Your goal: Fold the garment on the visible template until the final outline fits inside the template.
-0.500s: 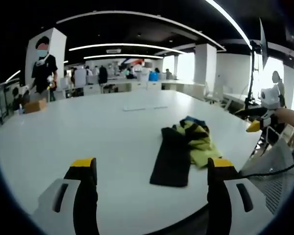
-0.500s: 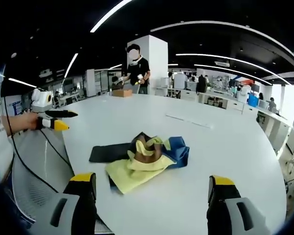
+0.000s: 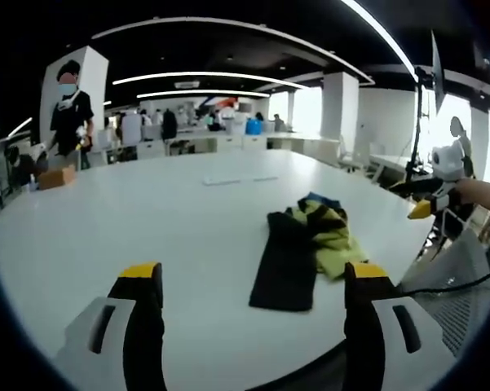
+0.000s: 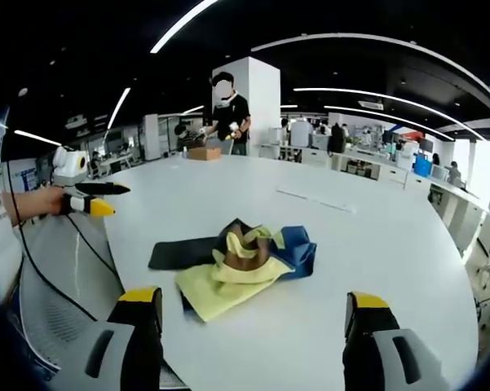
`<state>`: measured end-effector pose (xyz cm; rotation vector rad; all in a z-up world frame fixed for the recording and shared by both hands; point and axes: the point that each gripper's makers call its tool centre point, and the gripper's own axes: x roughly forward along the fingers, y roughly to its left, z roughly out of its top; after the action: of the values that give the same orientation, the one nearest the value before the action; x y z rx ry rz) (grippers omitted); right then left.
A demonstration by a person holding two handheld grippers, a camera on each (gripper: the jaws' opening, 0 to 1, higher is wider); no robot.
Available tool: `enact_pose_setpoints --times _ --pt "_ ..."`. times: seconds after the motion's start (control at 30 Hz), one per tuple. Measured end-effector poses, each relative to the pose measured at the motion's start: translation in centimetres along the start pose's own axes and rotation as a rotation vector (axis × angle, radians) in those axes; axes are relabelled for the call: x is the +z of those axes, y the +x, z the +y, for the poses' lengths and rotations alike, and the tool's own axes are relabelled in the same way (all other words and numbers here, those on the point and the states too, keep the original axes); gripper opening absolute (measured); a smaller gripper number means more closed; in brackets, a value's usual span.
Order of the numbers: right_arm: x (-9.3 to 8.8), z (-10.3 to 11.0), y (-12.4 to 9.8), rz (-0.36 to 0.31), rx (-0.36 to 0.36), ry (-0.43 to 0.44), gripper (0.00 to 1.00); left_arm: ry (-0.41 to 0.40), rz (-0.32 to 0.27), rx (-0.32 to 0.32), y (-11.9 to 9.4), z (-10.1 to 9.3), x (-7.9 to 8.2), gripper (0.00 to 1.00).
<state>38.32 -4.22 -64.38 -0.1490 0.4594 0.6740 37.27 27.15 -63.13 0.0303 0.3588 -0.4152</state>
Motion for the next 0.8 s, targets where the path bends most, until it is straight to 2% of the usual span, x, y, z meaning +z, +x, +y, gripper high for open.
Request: enact_pose_setpoints --times 0.27,0.43,0.53,0.8 --pt "-0.2 0.1 0.3 0.005 0.007 0.006 0.91 -0.006 0.005 -0.007 0.2 0.2 0.0 0.87" --pt "0.3 0.0 0.6 -0.016 0.007 0.01 0.89 -0.02 -0.004 -0.012 0.4 0.2 0.2 0.86" --pt "0.5 0.0 0.6 -0.02 0.012 0.014 0.87 -0.042 -0.014 -0.032 0.7 0.0 0.5 0.83" --pt "0.7 0.0 1.5 -0.028 0.028 0.017 0.84 -0.017 -0.007 -0.069 1.6 0.0 0.6 0.81"
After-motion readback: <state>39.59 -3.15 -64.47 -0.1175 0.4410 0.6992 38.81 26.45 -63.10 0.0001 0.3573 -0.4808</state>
